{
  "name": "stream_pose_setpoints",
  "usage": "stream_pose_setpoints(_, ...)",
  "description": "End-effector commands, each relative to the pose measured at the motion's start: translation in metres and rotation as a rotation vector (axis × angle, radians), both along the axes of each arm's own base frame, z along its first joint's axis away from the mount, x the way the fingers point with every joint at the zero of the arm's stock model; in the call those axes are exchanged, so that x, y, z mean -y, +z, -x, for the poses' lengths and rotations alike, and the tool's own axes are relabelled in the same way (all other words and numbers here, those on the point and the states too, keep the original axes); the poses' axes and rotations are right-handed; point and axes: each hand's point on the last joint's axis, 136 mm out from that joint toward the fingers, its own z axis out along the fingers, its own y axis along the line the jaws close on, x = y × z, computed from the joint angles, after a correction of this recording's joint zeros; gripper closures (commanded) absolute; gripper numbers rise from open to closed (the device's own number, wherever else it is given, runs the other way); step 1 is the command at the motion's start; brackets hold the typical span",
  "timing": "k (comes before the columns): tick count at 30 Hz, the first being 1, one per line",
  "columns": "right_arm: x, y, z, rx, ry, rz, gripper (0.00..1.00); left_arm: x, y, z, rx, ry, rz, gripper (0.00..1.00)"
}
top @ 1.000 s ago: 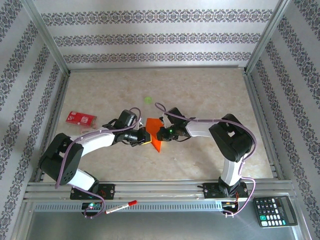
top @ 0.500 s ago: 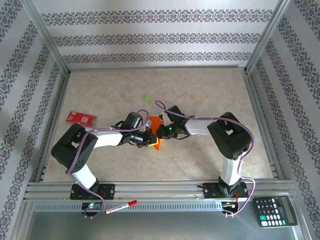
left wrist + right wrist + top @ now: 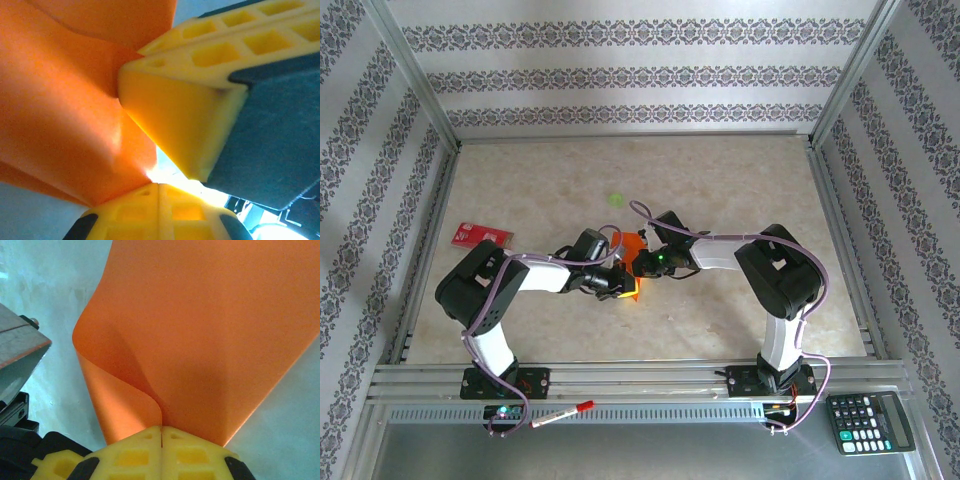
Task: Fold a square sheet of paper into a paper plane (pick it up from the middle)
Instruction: Third fold the triangle at the center of the table.
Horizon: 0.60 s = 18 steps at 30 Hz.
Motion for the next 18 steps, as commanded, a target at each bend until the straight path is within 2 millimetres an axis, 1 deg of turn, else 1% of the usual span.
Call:
stream_pose_setpoints(1, 0.024, -0.033, 0.008, -0.064, -0.031, 0.127, 0.97, 0.006, -0.001, 0.004, 0.004, -0.021, 0.029, 0.97)
stream_pose_setpoints(10, 0.025, -0.035, 0.010, -0.068, -0.037, 0.131, 0.97, 0.007, -0.009, 0.008, -0.015, -0.035, 0.021, 0.97)
stream_pose_setpoints(18, 0.028, -0.039, 0.012, -0.080, -0.046, 0.144, 0.98, 0.001, -0.021, 0.024, -0.037, -0.065, -0.029, 0.97)
